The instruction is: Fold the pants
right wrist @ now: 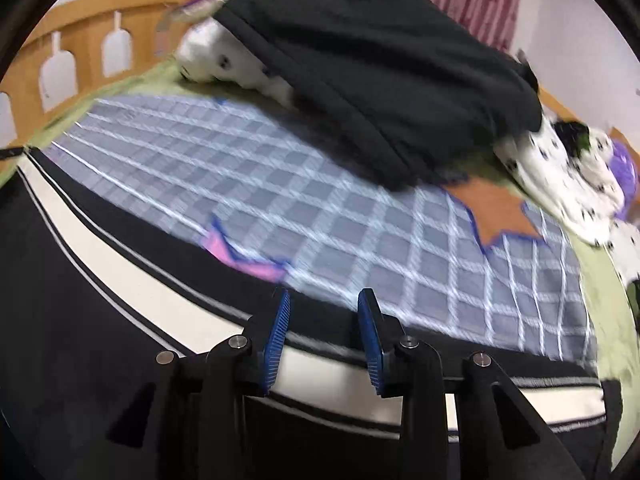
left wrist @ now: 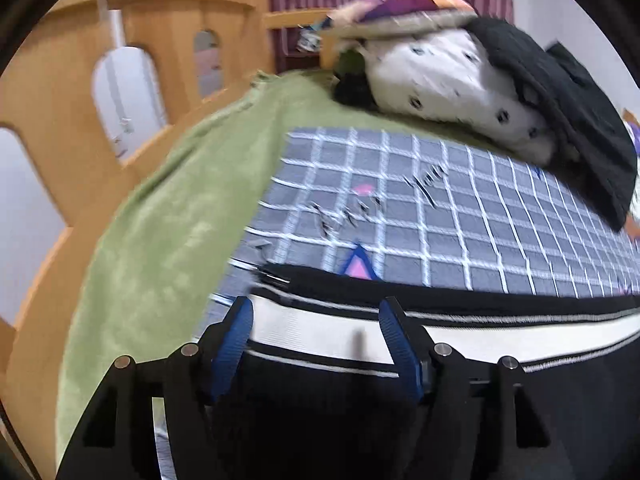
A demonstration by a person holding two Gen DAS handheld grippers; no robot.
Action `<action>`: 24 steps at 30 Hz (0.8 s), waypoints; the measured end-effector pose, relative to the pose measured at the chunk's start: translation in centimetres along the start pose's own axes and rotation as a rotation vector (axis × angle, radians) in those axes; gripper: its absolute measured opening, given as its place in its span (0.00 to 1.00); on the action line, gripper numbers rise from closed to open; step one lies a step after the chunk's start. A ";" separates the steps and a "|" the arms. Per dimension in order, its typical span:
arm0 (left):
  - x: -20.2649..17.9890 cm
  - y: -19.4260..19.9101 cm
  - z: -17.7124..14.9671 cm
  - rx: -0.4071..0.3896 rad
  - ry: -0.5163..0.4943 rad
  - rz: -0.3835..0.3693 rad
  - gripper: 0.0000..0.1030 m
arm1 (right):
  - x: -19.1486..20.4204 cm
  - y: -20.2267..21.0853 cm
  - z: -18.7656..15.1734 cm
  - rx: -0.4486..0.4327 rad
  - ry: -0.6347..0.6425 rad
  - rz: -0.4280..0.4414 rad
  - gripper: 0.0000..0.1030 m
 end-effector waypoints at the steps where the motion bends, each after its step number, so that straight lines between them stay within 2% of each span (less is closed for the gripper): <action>1: -0.6 -1.0 -0.3 0.017 -0.016 0.005 0.61 | -0.7 -1.0 -0.8 0.033 -0.005 -0.007 0.33; 3: -1.1 -3.2 -0.7 0.036 -0.035 0.064 0.61 | -1.6 -2.2 -1.6 0.032 -0.021 0.022 0.32; 5: -1.0 -4.8 -0.8 0.048 -0.015 0.068 0.62 | -2.0 -2.7 -1.4 0.016 -0.051 0.030 0.32; 9: -1.7 -4.0 -0.6 0.050 -0.027 0.077 0.62 | -1.8 -3.2 -0.9 0.024 -0.041 0.001 0.32; 12: -1.4 -2.9 -0.9 0.105 0.018 0.041 0.62 | -2.4 -2.7 -0.7 0.035 -0.110 0.016 0.33; 13: -1.2 -1.8 -1.1 0.116 0.042 0.021 0.62 | -2.7 -2.4 -0.7 0.039 -0.152 0.022 0.33; 15: -1.3 0.1 -1.5 0.110 0.070 -0.007 0.62 | -3.6 -0.9 -1.1 0.052 -0.272 0.020 0.41; 16: -1.4 1.6 -1.8 0.104 0.084 -0.031 0.62 | -3.6 -0.1 -1.3 0.053 -0.296 0.012 0.42; 19: -2.3 6.3 -2.4 0.085 0.083 -0.086 0.62 | -2.9 3.4 -1.6 0.048 -0.313 -0.014 0.43; 22: -3.8 12.3 -2.7 0.019 0.045 -0.125 0.62 | -1.5 8.4 -1.4 0.037 -0.313 -0.035 0.46; 24: -5.1 17.1 -2.9 -0.034 0.004 -0.152 0.62 | 0.0 12.5 -1.6 -0.023 -0.338 -0.045 0.46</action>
Point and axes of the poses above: each gripper's, at about its wrist camera, not at the fingertips, and y roughly against the way its jaws point, x to its left, z to its top, the point moved 1 cm from there along -y, roughly the way its jaws point, and after that the axes turned 8 degrees about y, right-handed, at the moved point
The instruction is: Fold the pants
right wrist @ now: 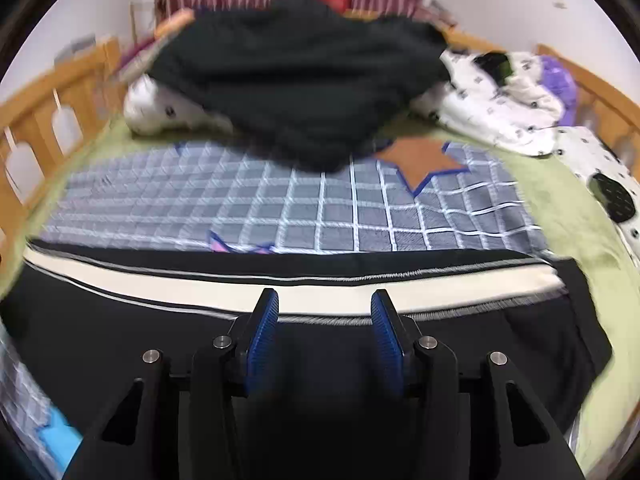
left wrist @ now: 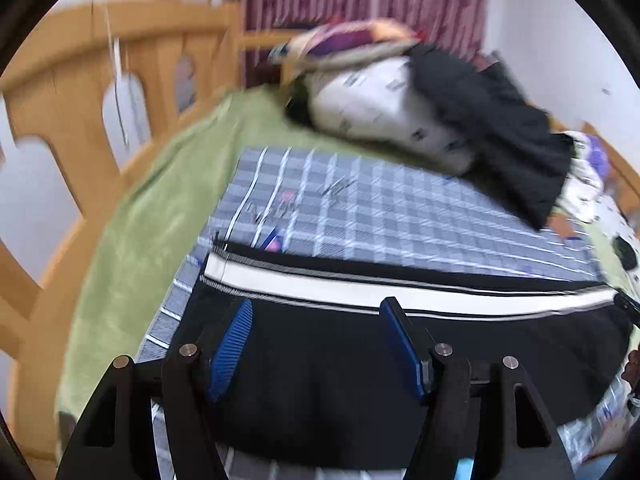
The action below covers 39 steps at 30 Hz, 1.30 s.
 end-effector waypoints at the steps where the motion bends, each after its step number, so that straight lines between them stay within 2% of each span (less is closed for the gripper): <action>1: -0.7 1.5 0.2 -0.016 -0.017 -0.007 0.62 | 0.8 2.2 -0.3 -0.033 0.017 0.012 0.46; 3: -2.3 4.9 0.5 -0.038 -0.046 -0.014 0.62 | 2.5 6.2 -0.6 -0.095 0.049 -0.009 0.46; 4: -3.3 7.2 0.3 -0.040 -0.058 -0.046 0.62 | 3.4 8.2 -0.6 -0.120 0.064 0.004 0.47; 7: -4.8 11.3 0.1 -0.051 -0.048 -0.124 0.62 | 5.7 12.7 -0.4 -0.139 0.064 0.068 0.60; 9: -5.3 13.4 -0.6 -0.068 -0.033 -0.159 0.63 | 7.1 14.7 -0.3 -0.154 0.056 0.107 0.74; 12: -5.2 14.4 -2.6 -0.083 -0.006 -0.198 0.63 | 9.0 16.0 -0.8 -0.196 0.013 0.155 0.77; 17: -2.4 10.4 -7.7 -0.033 0.070 -0.179 0.63 | 12.9 12.9 -3.5 -0.165 0.015 0.257 0.77; 22: 3.8 4.7 -13.8 0.046 0.285 -0.249 0.63 | 14.5 8.9 -7.8 -0.222 0.029 0.336 0.77; 23: 5.2 3.5 -14.7 0.060 0.326 -0.239 0.62 | 14.5 8.3 -8.6 -0.218 0.039 0.346 0.77; 25: 7.8 1.0 -15.7 0.087 0.414 -0.219 0.61 | 14.8 6.9 -9.3 -0.168 0.076 0.308 0.77; 27: 9.8 -0.8 -16.1 0.095 0.480 -0.205 0.61 | 14.6 6.2 -9.5 -0.159 0.092 0.273 0.77; 30: 12.4 -3.0 -15.3 0.060 0.534 -0.165 0.60 | 14.1 5.5 -9.3 -0.148 0.072 0.278 0.77; 33: 14.3 -5.8 -14.0 0.084 0.592 -0.183 0.54 | 13.5 4.7 -9.4 -0.142 0.065 0.236 0.77; 39: 17.1 -9.0 -11.7 0.086 0.696 -0.187 0.37 | 11.9 3.1 -9.2 -0.125 -0.002 0.226 0.77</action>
Point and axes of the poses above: each gripper's, at about its wrist camera, not at the fingertips, and y roughly against the way its jaws point, x to its left, z to its top, the point moved 1 cm from there along -y, roughly the way its jaws point, and after that the axes turned 8 degrees about y, right-handed, at the moved point
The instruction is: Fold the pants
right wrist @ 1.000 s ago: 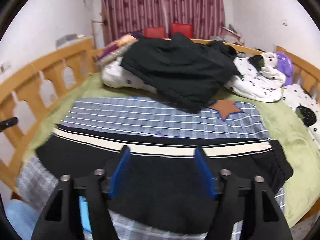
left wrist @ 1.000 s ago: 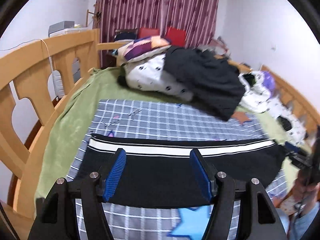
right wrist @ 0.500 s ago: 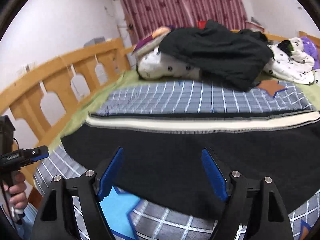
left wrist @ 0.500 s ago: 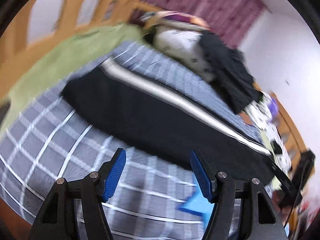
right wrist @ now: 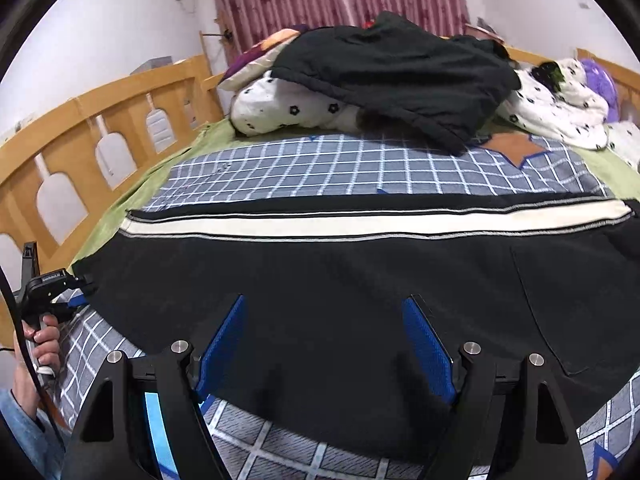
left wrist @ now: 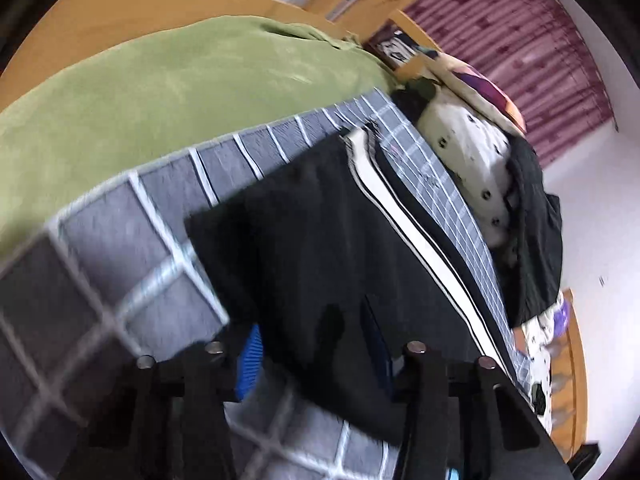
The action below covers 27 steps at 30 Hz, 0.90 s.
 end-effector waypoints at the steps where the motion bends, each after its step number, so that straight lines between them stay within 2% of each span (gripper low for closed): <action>1: 0.1 -0.3 0.4 -0.009 0.009 0.018 0.32 | -0.4 -0.2 0.0 0.001 -0.017 -0.004 0.77; 4: -0.4 -1.1 0.1 -0.023 -0.009 0.064 0.26 | -1.5 -1.2 -0.1 0.031 -0.071 -0.015 0.77; 8: -2.2 -1.0 -0.5 -0.080 -0.103 0.173 0.19 | -1.8 -2.2 -0.4 0.071 -0.083 -0.050 0.76; 10: -2.3 -0.4 -0.5 -0.114 -0.097 0.186 0.15 | -1.7 -2.1 -0.6 0.074 -0.071 -0.066 0.70; 13: -2.7 0.6 -0.6 -0.157 -0.090 0.225 0.11 | -1.5 -1.2 -0.7 0.072 -0.025 -0.110 0.69; 15: -4.2 1.3 -0.7 -0.198 -0.131 0.260 0.10 | -1.4 -0.2 -0.7 0.061 0.008 -0.141 0.69; 19: -10.3 3.7 -1.6 -0.289 -0.302 0.317 0.08 | -1.9 2.2 -0.7 0.011 0.047 -0.184 0.69; 21: -14.8 5.0 -3.1 -0.331 -0.418 0.327 0.08 | -2.6 3.6 -1.1 -0.003 0.065 -0.182 0.69; 24: -21.5 5.8 -6.7 -0.368 -0.605 0.313 0.08 | -4.3 5.0 -2.1 -0.011 0.090 -0.236 0.69; 27: -28.6 5.9 -12.7 -0.363 -0.812 0.240 0.08 | -7.2 6.3 -3.1 -0.006 0.055 -0.298 0.69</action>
Point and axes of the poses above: each gripper's, at about its wrist camera, not at the fingertips, and y roughly against the way its jaws point, x to its left, z to its top, the point moved 1 cm from there along -y, roughly the way its jaws point, and after that the axes turned 8 degrees about y, right-handed, at the moved point
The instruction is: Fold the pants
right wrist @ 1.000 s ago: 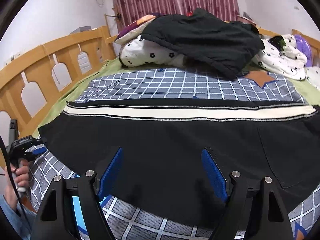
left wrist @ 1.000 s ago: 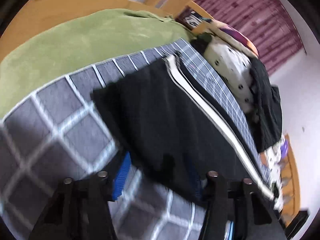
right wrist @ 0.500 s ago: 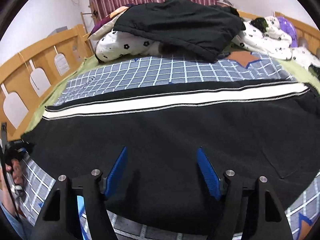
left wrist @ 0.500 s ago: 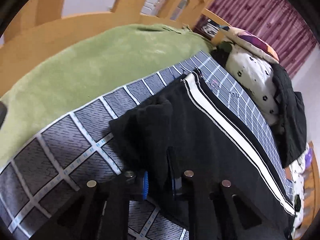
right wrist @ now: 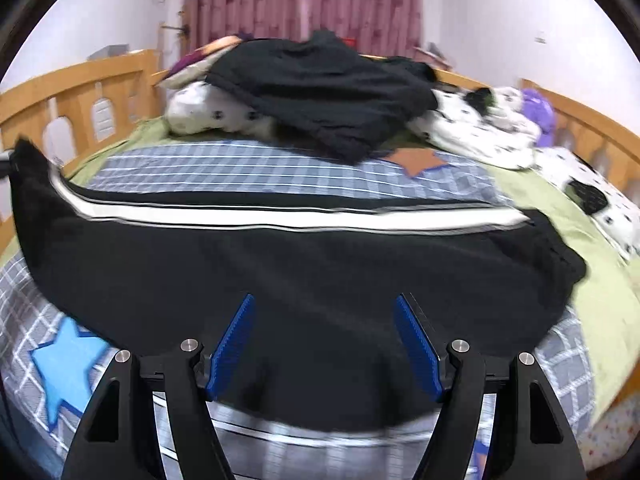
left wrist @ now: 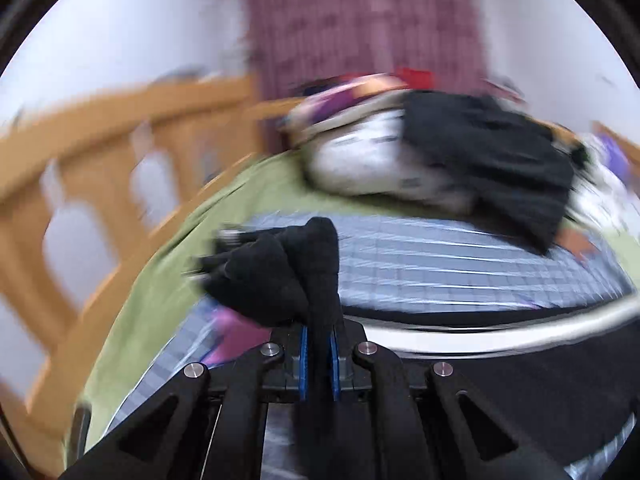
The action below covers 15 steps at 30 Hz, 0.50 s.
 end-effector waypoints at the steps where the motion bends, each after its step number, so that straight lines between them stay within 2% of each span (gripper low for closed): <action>1: -3.2 1.0 -0.1 -0.011 -0.056 -0.048 0.08 | -1.0 0.2 -0.2 -0.001 -0.022 -0.013 0.69; 4: -11.9 3.0 -2.5 0.003 -0.180 -0.184 0.08 | -5.2 1.5 -1.1 -0.032 -0.124 -0.054 0.69; 7: -19.6 4.0 -7.1 0.045 -0.276 -0.323 0.08 | -9.6 3.0 -1.9 -0.069 -0.233 -0.114 0.69; 9: -23.8 4.1 -11.0 0.108 -0.328 -0.407 0.08 | -12.2 4.2 -2.6 -0.097 -0.298 -0.156 0.69; 11: -27.8 3.5 -15.2 0.194 -0.394 -0.422 0.08 | -14.4 5.2 -3.3 -0.125 -0.373 -0.159 0.69; 13: -29.9 2.8 -19.2 0.239 -0.455 -0.392 0.08 | -16.0 5.6 -4.0 -0.140 -0.432 -0.140 0.69; 15: -29.8 3.3 -21.0 0.197 -0.473 -0.358 0.09 | -16.7 5.6 -4.4 -0.141 -0.458 -0.126 0.69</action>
Point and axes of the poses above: each gripper's, at about its wrist camera, not at the fingertips, and y roughly against the way its jaws point, x to its left, z to its top, the point moved 1 cm from there along -y, roughly the way its jaws point, and after that the axes turned 8 degrees about y, right-handed, at the moved point
